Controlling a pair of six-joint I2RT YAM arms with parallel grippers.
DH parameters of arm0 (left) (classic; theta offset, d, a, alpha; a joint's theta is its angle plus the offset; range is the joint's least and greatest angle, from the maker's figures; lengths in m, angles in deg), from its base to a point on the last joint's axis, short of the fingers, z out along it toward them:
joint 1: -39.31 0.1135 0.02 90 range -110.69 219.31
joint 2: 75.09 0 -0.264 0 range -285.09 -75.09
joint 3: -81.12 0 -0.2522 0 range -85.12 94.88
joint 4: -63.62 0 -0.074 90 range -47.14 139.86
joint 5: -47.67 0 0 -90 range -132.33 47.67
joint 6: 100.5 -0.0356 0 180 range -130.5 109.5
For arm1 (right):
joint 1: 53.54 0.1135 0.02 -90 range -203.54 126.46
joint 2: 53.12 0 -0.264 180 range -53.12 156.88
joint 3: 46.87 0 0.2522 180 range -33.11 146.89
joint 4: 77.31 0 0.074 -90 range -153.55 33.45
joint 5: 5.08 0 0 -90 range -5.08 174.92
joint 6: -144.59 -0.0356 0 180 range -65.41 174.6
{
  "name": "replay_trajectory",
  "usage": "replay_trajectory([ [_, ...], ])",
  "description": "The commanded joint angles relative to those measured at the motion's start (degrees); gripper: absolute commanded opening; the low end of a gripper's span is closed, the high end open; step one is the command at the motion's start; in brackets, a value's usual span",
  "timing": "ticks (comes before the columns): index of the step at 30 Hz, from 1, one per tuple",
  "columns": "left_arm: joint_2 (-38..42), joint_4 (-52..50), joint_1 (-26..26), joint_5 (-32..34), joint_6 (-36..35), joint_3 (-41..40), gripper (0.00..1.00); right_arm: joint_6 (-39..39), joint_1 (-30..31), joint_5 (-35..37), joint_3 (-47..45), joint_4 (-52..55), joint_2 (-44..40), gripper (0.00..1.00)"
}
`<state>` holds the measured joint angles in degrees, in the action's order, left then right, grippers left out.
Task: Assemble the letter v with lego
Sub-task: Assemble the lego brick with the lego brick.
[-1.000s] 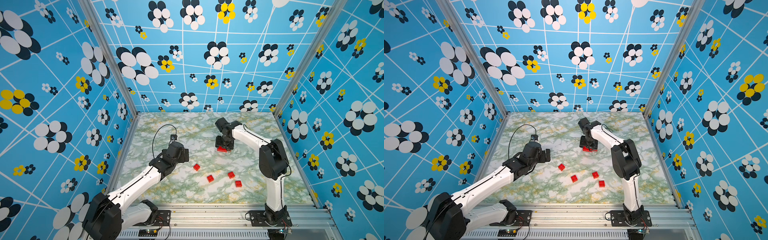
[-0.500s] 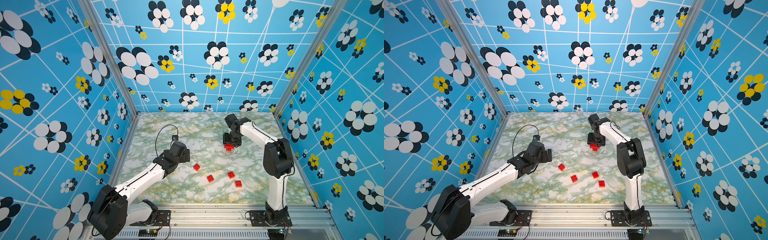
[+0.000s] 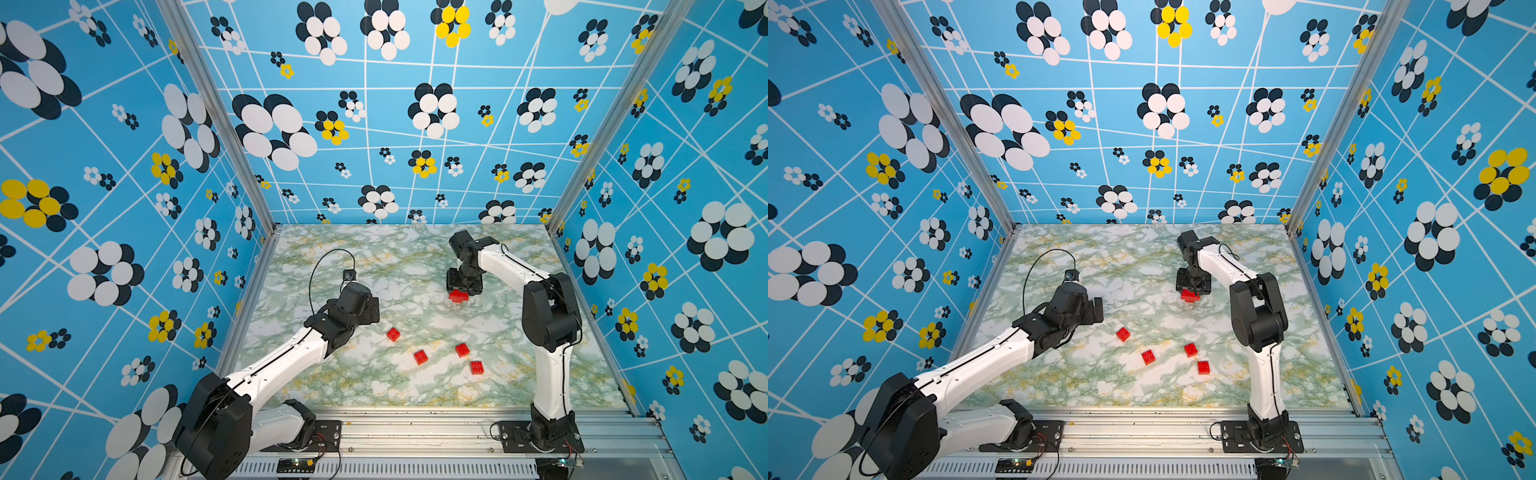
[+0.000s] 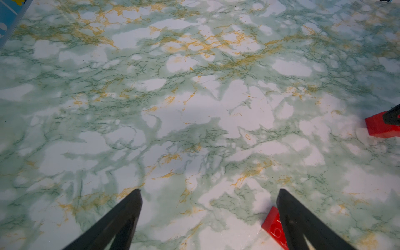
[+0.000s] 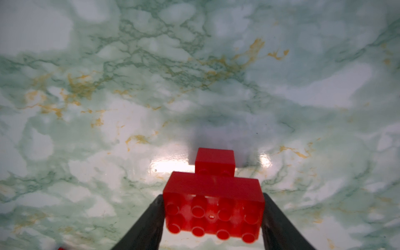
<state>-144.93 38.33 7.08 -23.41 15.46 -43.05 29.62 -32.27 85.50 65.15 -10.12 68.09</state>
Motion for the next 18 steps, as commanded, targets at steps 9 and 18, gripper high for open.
replay_trajectory([
  [9,1.2,0.3,0.4,0.8,0.4,1.4,0.98,1.0,-0.6,-0.6,1.6,1.4,2.3,0.42],
  [18,1.2,0.3,0.3,0.4,0.9,1.1,0.98,1.7,-0.7,0.1,-0.6,0.5,1.1,0.38],
])
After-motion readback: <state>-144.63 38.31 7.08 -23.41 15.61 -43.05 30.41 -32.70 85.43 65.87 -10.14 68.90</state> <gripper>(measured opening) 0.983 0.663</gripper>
